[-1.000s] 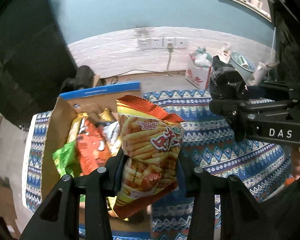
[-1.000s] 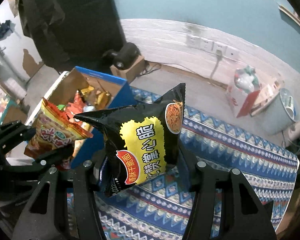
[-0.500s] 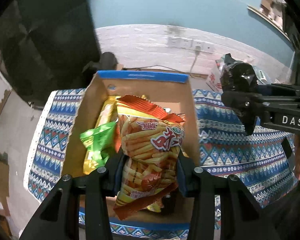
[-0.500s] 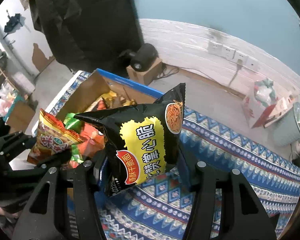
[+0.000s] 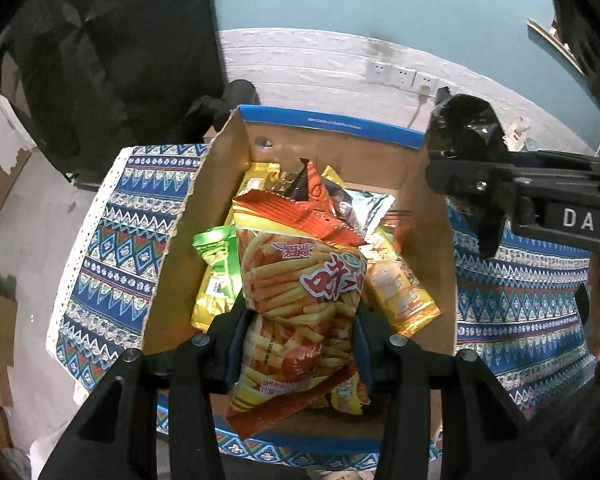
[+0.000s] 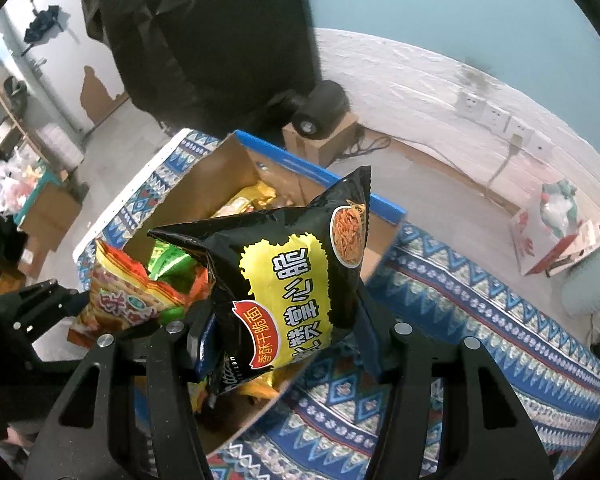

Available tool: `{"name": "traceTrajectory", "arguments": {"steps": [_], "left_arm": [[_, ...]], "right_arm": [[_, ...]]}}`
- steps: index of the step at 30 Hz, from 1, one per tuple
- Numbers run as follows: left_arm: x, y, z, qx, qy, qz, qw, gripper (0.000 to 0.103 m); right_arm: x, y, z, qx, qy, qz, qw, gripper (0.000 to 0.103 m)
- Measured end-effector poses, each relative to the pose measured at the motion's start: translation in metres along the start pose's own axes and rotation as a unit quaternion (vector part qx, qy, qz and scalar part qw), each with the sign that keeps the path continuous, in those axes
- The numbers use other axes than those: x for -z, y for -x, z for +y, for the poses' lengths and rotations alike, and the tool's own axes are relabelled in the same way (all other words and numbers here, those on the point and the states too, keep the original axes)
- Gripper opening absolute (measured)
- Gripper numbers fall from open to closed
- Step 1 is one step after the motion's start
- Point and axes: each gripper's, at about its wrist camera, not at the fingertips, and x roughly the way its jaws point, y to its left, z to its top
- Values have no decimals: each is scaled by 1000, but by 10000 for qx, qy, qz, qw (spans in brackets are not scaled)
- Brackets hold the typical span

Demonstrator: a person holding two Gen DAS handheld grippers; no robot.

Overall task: Organize snacks
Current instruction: 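Open the left gripper to drop the fries bag while the right drops the black bag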

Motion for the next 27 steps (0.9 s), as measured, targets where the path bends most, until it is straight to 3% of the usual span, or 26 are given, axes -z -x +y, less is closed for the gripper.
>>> {"name": "traceTrajectory", "arguments": {"steps": [4, 5, 14, 18, 27], "left_arm": [[-1, 2, 5, -147, 59, -35, 9999, 76], [-1, 4, 6, -182, 68, -71, 9998, 78], [-3, 10, 13, -321, 156, -67, 9993, 80], [-4, 13, 12, -412, 121, -86, 9990, 80], [-5, 26, 9, -402, 116, -179, 9990, 81]], "right_arm": [[-5, -11, 7, -112, 10, 78, 9999, 56], [-7, -13, 8, -140, 19, 96, 9999, 56], [-16, -26, 11, -269, -43, 153, 9995, 58], [-19, -30, 8, -385, -140, 208, 9989, 72], [-19, -8, 1, -351, -306, 58, 9989, 81]]}}
